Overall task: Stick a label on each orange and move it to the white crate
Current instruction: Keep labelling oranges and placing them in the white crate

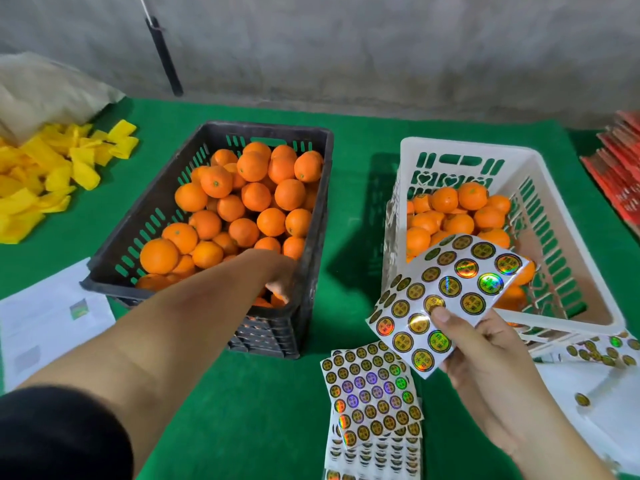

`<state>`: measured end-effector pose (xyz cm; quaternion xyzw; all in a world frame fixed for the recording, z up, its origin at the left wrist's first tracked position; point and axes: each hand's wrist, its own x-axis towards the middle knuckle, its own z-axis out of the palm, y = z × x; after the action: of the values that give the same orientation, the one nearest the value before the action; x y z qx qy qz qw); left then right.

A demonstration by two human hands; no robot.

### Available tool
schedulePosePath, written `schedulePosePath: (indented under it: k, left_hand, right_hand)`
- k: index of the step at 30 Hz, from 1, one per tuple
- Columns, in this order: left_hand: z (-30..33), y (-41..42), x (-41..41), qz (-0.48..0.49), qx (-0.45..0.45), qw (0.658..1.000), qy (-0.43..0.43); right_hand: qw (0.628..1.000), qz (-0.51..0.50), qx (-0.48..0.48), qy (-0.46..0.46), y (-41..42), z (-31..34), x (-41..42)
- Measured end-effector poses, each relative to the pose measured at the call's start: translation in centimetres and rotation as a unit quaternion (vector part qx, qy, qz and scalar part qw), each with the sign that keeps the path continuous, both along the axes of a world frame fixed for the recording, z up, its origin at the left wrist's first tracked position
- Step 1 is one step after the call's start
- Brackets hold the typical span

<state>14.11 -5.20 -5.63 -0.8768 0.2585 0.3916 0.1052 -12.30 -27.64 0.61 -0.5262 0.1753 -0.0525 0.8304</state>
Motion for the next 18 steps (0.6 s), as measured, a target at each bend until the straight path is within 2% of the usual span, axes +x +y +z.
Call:
schedulePosePath:
  k: [3, 5, 6, 7, 9, 11, 12, 13, 14, 15, 18]
  left_hand:
    - [0.5, 1.4, -0.1, 0.021, -0.011, 1.000, -0.005]
    - [2.7, 2.3, -0.5, 0.116, -0.092, 0.988, -0.030]
    - [4.1, 2.8, -0.7, 0.186, -0.162, 0.968, -0.047]
    - [5.4, 3.4, -1.2, 0.262, -0.249, 0.930, -0.063]
    - [8.1, 4.4, -4.1, 0.386, -0.437, 0.810, -0.057]
    - [9.9, 4.7, -8.4, 0.442, -0.608, 0.658, 0.044]
    - [10.3, 4.6, -10.6, 0.456, -0.673, 0.569, 0.123]
    - [10.5, 4.3, -12.5, 0.463, -0.707, 0.499, 0.194]
    - [10.3, 3.8, -14.2, 0.465, -0.717, 0.455, 0.249]
    - [9.9, 3.3, -15.8, 0.457, -0.717, 0.439, 0.291]
    - [8.9, 1.6, -19.6, 0.407, -0.702, 0.435, 0.389]
  right_hand:
    - [1.000, 0.007, -0.001, 0.001, 0.3, 0.1, 0.0]
    - [1.000, 0.010, -0.004, 0.004, 0.5, 0.2, 0.0]
    - [1.000, 0.012, -0.004, 0.004, 0.7, 0.4, -0.1]
    - [1.000, 0.016, -0.003, 0.002, 0.8, 0.5, -0.2]
    - [1.000, 0.028, -0.001, -0.007, 0.9, 0.9, -0.4]
    - [0.999, 0.038, -0.004, -0.013, 1.1, 1.2, -0.6]
    - [0.999, 0.042, -0.007, -0.016, 1.1, 1.3, -0.7]
    - [0.999, 0.049, -0.006, -0.021, 1.3, 1.5, -0.8]
    - [0.998, 0.060, -0.005, -0.029, 1.4, 1.7, -0.9]
    - [0.997, 0.072, -0.007, -0.037, 1.4, 1.8, -1.1]
    - [0.991, 0.123, -0.028, -0.052, 1.0, 2.3, -1.9]
